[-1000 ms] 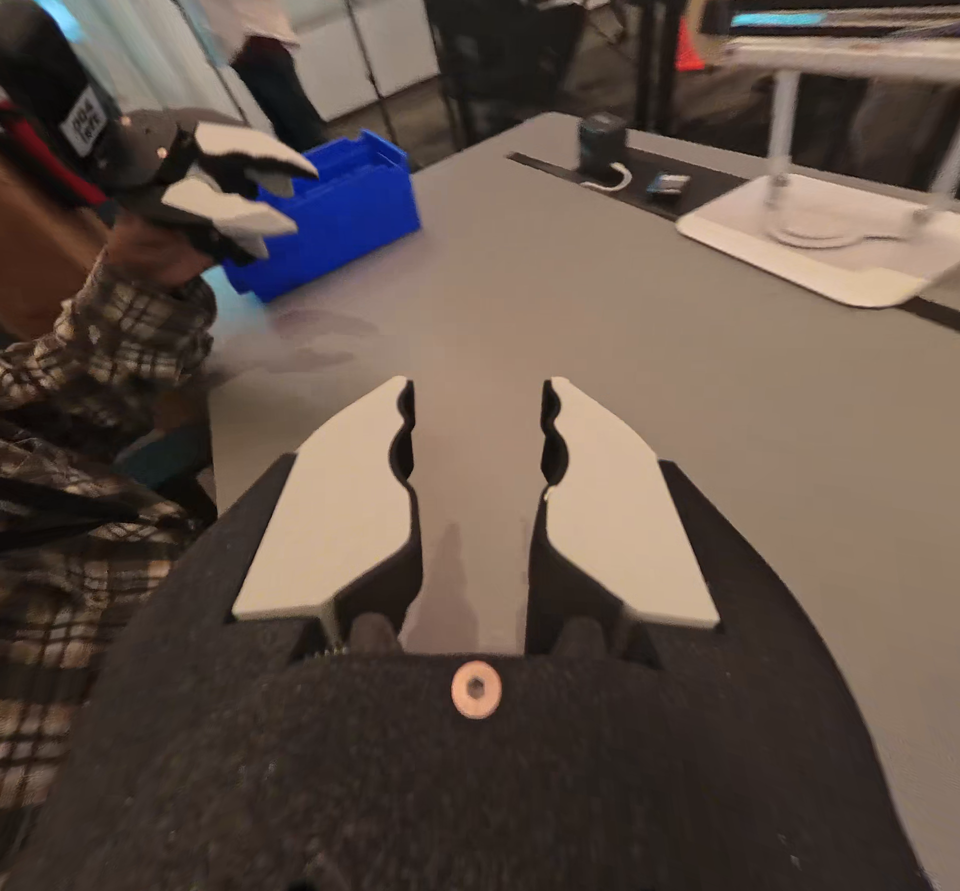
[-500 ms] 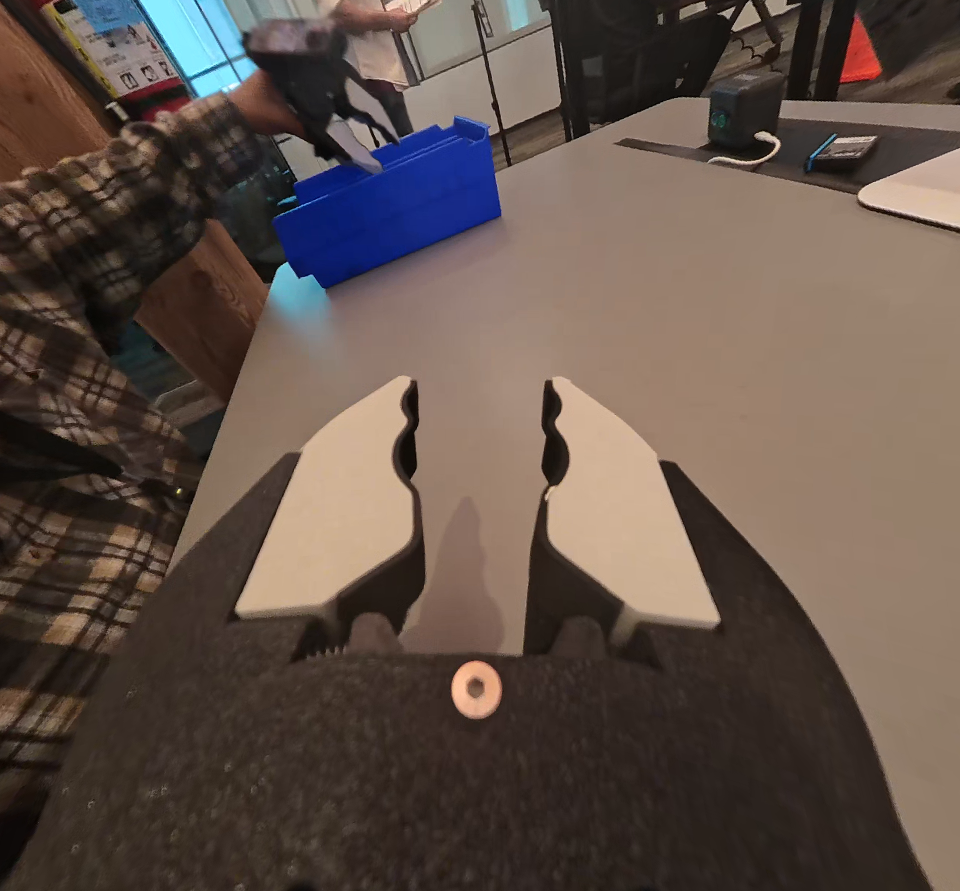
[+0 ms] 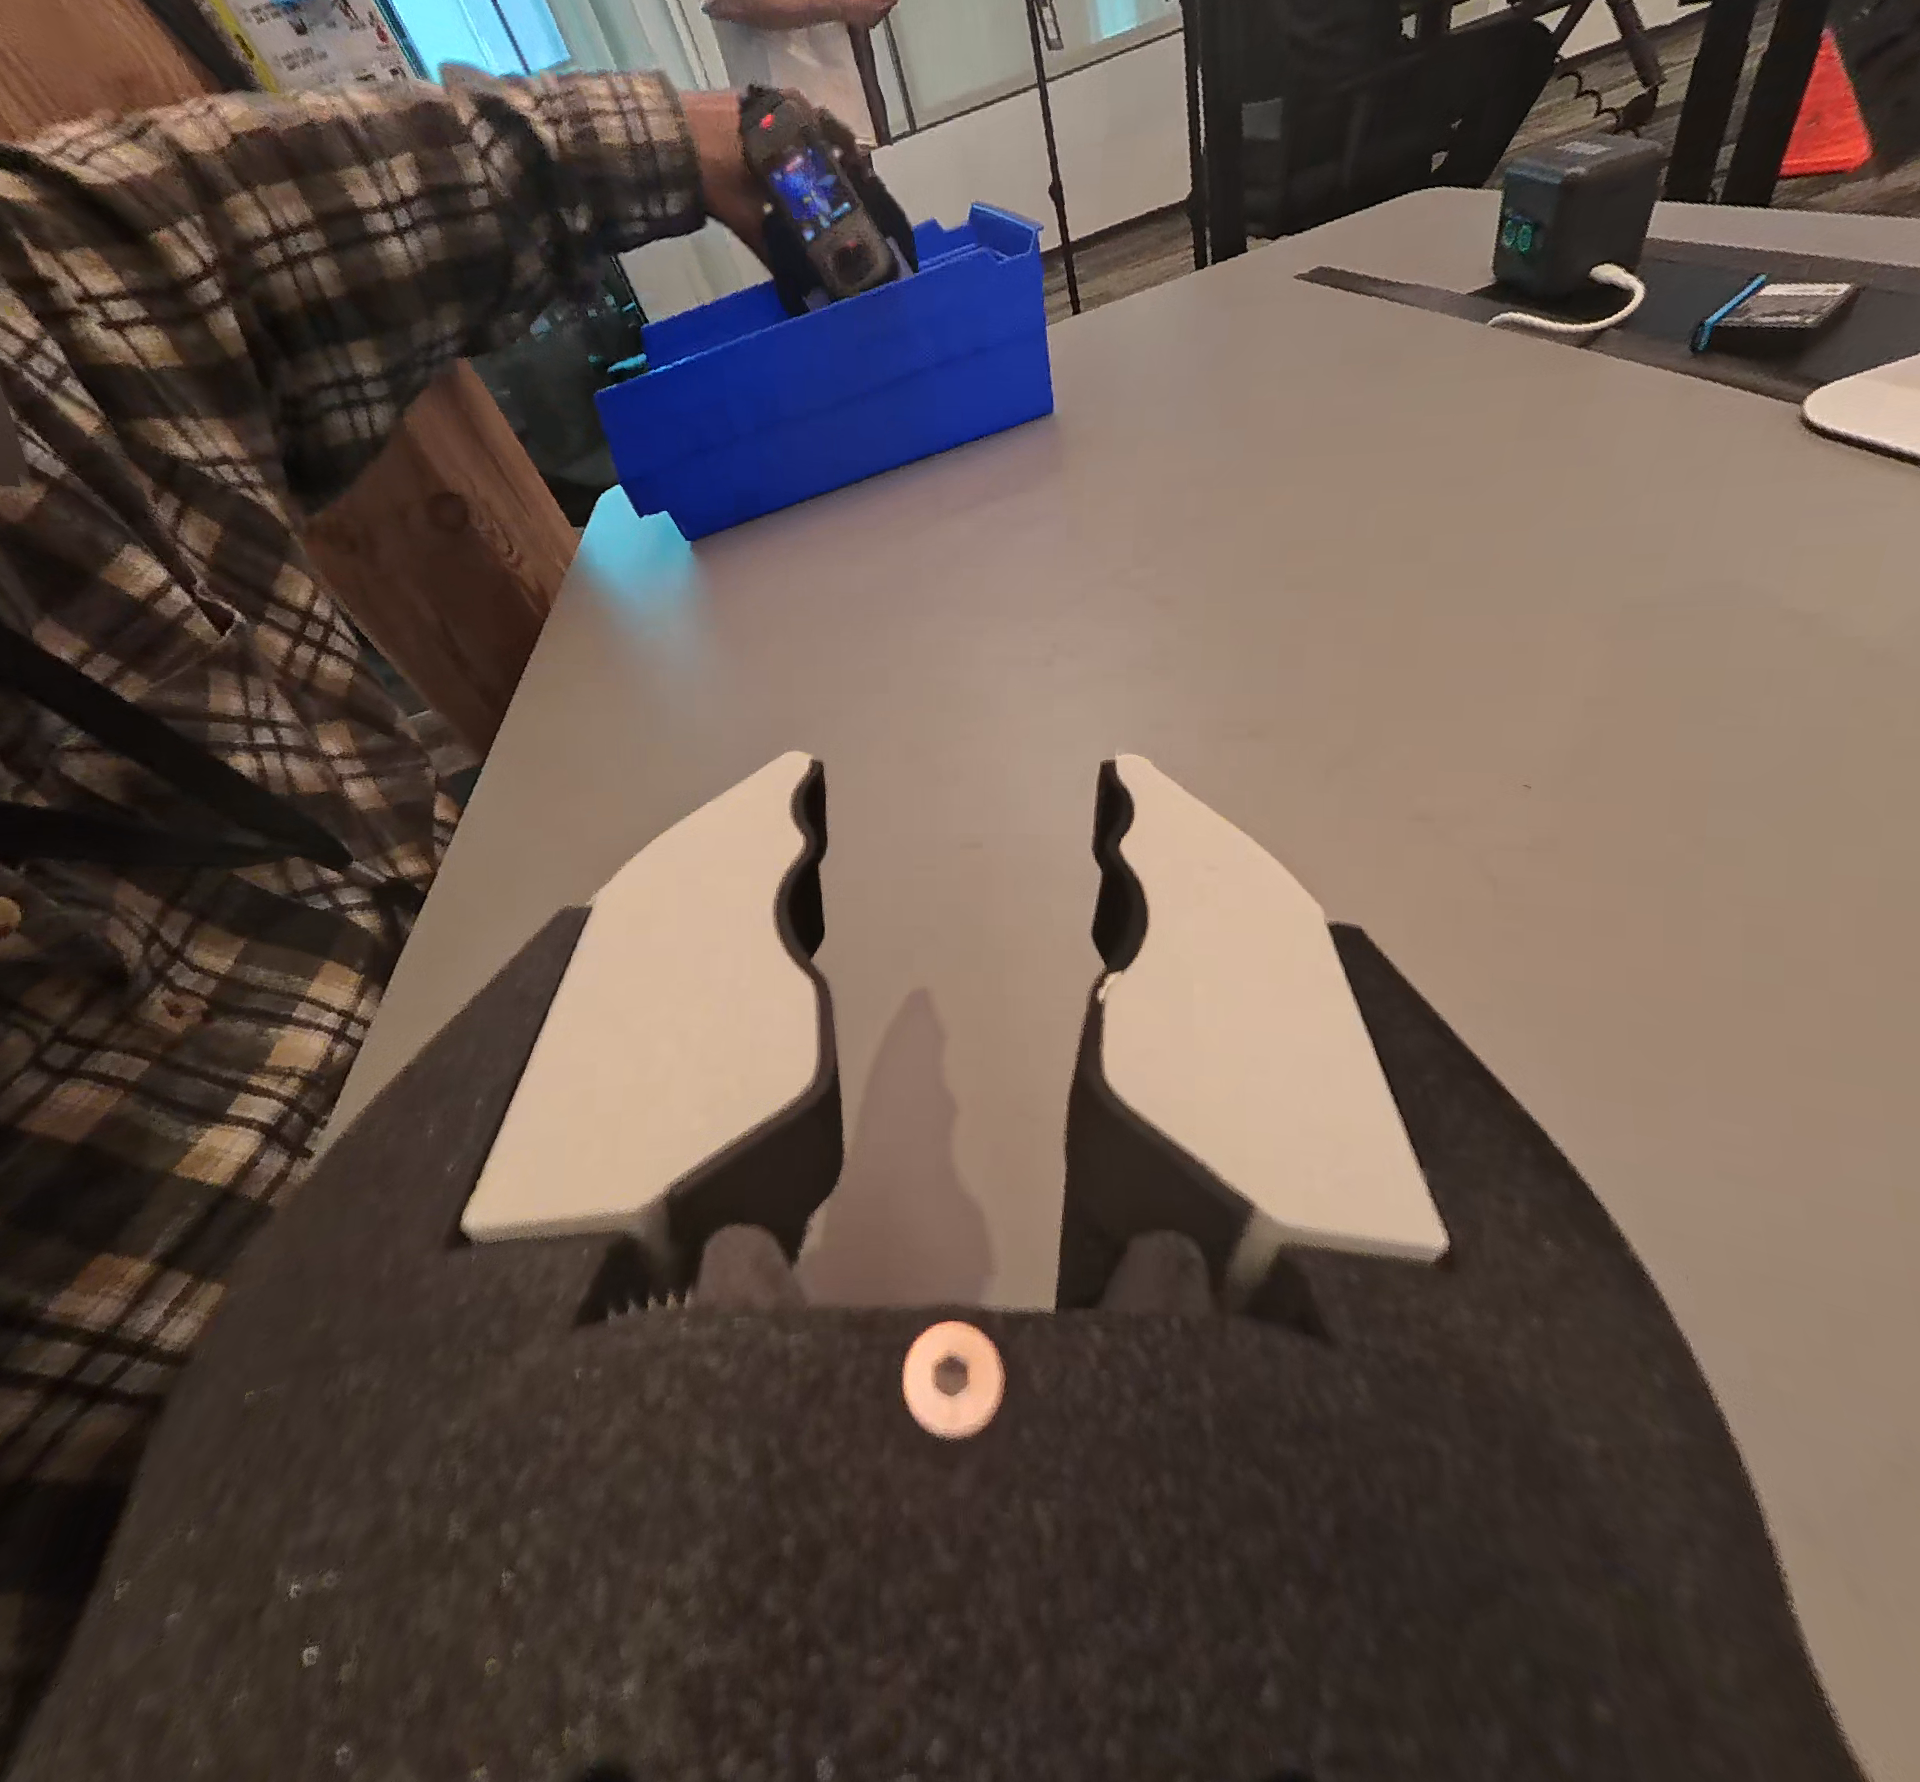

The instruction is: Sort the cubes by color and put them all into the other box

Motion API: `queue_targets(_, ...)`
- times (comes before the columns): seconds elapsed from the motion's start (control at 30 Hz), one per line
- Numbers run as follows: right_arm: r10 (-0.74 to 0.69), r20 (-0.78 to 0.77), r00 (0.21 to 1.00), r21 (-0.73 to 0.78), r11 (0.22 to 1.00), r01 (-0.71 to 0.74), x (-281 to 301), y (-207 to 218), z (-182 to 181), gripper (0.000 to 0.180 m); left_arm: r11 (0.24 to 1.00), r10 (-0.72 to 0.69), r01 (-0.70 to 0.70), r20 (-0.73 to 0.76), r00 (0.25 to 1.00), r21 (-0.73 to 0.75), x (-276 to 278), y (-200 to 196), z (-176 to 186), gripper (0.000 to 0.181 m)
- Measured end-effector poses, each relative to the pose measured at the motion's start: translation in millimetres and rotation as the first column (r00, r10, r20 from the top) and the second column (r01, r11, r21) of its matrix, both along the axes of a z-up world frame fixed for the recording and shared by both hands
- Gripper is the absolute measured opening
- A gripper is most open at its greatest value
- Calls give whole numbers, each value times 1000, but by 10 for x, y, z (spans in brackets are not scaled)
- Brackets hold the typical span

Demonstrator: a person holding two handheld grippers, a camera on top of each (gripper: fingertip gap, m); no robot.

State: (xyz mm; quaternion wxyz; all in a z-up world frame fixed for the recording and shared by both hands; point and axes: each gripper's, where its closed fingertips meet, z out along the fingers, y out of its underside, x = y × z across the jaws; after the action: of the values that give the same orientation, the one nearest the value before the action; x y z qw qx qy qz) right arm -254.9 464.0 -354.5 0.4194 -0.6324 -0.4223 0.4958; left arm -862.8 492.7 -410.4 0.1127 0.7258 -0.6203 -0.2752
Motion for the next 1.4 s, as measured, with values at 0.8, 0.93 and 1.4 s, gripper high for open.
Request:
queue_targets(0.8, 9, -64, 998, -52, 999, -12, -1, -2, 89, 50, 992, 121, -122, -45, 992, -16, -54, 10, 75, 23)
queue_targets(0.93, -7, -111, 994, -120, 993, -6, 4, -5, 152, 51, 917, 157, -253, 305, 939, 308, 347, 151, 712, 22)
queue_targets(1.4, 5, -272, 962, -529, 834, -154, -572, -99, 887, 53, 756, -589, -245, 794, 150, 607, 4484, -214, 1758, 22)
